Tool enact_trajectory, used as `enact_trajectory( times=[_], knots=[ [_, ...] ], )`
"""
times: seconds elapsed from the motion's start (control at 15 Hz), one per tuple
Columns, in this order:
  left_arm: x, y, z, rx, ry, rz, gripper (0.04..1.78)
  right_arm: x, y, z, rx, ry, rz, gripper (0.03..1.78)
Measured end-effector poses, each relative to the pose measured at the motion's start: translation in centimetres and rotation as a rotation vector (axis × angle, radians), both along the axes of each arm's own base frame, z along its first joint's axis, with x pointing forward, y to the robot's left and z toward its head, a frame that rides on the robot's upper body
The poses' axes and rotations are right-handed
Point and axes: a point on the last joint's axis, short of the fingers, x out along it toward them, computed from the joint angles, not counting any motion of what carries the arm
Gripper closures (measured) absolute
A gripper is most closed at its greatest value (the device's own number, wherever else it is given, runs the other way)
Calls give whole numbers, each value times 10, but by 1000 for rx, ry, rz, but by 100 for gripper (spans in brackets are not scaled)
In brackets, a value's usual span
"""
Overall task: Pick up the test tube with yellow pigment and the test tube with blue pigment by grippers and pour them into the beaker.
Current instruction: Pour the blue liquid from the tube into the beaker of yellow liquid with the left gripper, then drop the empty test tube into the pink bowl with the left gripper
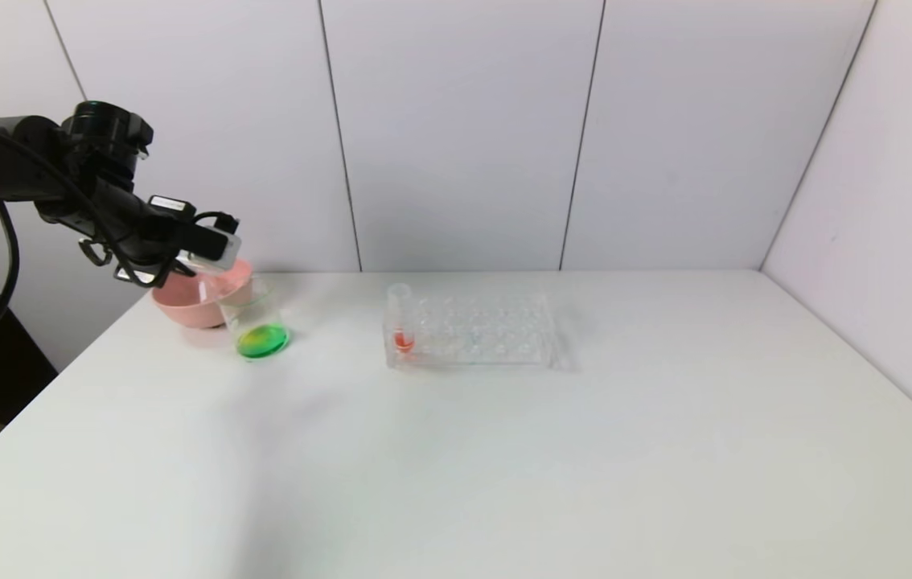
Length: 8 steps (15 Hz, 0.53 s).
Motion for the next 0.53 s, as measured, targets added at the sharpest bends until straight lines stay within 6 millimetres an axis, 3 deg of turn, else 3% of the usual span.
enact_trajectory(
  times=[0.27,0.53],
  knots=[
    [-4,3,11,-113,-50,47,138,0,0,0,0,0,0,10],
    [-9,19,16,-443,-72,171,138,0,0,0,-1,1,0,10]
  ],
)
